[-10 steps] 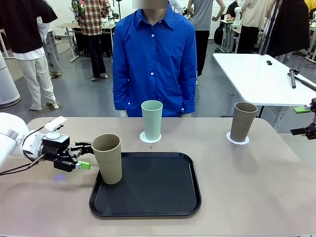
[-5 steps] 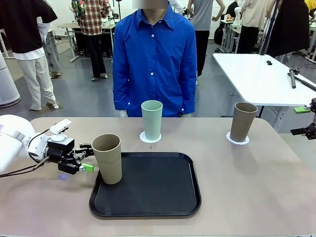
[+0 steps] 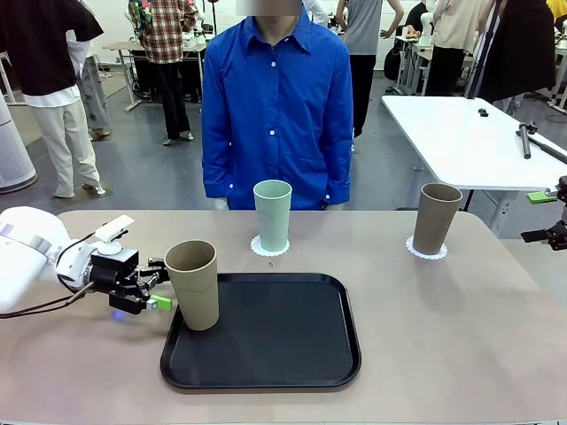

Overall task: Place coasters on the table and set cups on them.
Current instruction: Take one Reusable plastic cup from the Flat Tray and place it on a coaster set by the human.

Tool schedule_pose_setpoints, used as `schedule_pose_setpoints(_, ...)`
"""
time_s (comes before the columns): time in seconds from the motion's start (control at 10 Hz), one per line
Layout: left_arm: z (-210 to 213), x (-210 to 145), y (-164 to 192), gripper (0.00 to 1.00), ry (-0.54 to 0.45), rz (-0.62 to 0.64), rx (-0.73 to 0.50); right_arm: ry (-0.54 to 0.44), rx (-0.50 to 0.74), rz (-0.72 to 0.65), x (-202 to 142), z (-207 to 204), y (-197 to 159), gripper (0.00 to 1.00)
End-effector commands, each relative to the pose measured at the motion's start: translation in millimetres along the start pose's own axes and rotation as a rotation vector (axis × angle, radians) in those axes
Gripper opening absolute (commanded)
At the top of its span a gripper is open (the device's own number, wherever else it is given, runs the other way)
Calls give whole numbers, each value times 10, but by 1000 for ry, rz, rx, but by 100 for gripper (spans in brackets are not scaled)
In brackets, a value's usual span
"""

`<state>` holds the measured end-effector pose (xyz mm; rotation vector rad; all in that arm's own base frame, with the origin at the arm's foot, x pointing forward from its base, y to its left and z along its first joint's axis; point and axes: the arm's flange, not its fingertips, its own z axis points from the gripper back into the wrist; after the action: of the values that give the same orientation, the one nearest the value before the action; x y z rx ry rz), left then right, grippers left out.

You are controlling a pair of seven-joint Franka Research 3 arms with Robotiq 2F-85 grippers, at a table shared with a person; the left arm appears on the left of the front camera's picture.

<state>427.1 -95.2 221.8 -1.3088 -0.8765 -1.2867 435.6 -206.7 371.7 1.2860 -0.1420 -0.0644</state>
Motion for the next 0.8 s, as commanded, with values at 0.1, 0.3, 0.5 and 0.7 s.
schedule_pose_setpoints(0.1,-114,-18,62,100,-14,-41,-16,1,2,0,-5,2,4,100)
schedule_pose_setpoints(0.3,-185,-13,89,100,-12,-47,-26,1,2,0,-5,2,4,100)
schedule_pose_setpoints(0.5,-281,-12,122,100,-5,-49,-40,1,2,0,-5,2,4,100)
schedule_pose_setpoints(0.7,-382,-7,132,100,0,-55,-51,1,2,0,-5,2,4,100)
